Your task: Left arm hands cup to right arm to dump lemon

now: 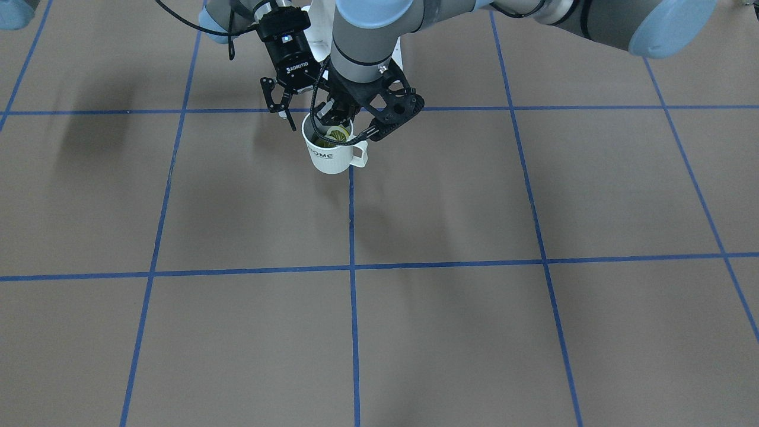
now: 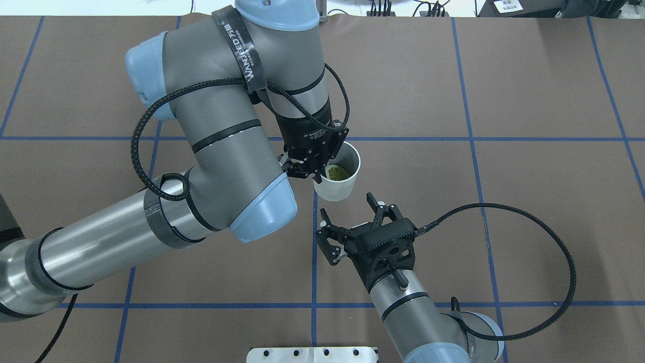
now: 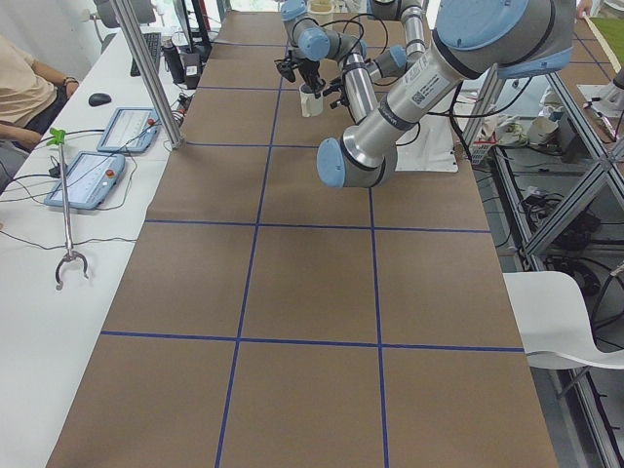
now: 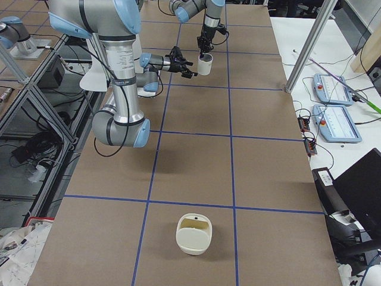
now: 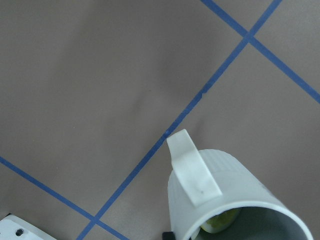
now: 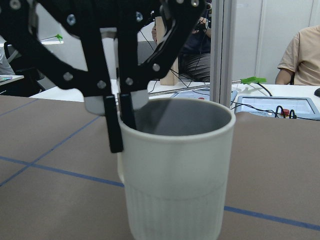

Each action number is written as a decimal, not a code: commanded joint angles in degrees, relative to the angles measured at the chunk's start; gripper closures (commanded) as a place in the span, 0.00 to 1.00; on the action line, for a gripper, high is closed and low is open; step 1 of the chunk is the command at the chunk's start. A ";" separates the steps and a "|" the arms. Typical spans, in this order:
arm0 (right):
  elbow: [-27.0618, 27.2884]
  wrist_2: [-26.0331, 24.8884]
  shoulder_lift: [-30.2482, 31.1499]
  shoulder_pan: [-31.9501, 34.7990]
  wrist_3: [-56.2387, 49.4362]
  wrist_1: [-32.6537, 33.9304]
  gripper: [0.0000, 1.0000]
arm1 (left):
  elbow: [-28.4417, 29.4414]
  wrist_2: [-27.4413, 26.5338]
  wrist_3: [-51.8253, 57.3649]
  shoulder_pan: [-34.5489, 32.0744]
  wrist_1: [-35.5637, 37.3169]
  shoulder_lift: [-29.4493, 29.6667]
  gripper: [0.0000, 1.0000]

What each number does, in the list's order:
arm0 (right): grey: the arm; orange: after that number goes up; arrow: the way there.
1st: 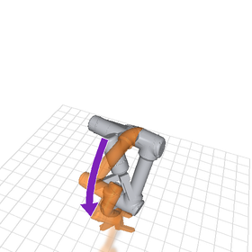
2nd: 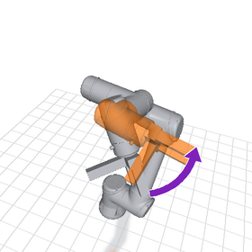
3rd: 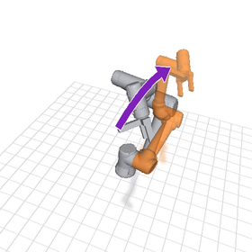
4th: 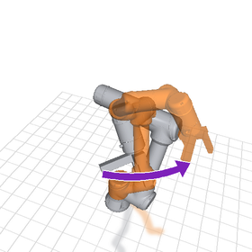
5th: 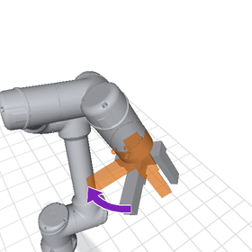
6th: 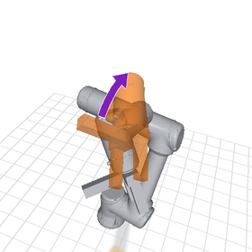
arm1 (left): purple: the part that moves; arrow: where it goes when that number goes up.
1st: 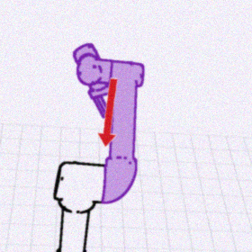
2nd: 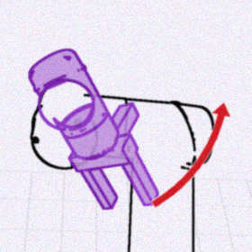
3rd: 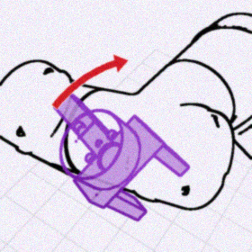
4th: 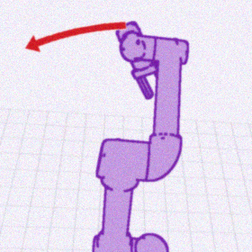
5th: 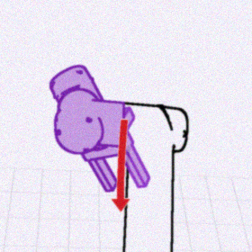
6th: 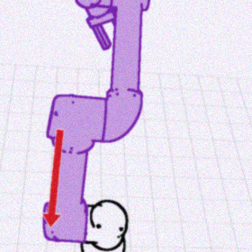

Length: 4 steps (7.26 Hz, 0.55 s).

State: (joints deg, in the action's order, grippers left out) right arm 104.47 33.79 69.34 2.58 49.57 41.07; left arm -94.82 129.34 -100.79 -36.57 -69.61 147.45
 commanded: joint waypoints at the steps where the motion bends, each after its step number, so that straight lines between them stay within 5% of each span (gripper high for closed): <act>1: -0.06 -0.04 0.09 -0.03 0.00 0.24 0.01 | -0.27 -0.05 -0.02 0.71 0.00 0.11 1.00; 4: -1.20 -0.13 0.00 0.23 0.00 -0.11 0.01 | -0.36 -0.14 -0.02 1.24 0.09 0.38 1.00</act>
State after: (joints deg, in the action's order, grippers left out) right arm 103.42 33.69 69.36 2.66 49.57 40.99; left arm -95.12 129.23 -100.81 -35.48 -69.59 147.79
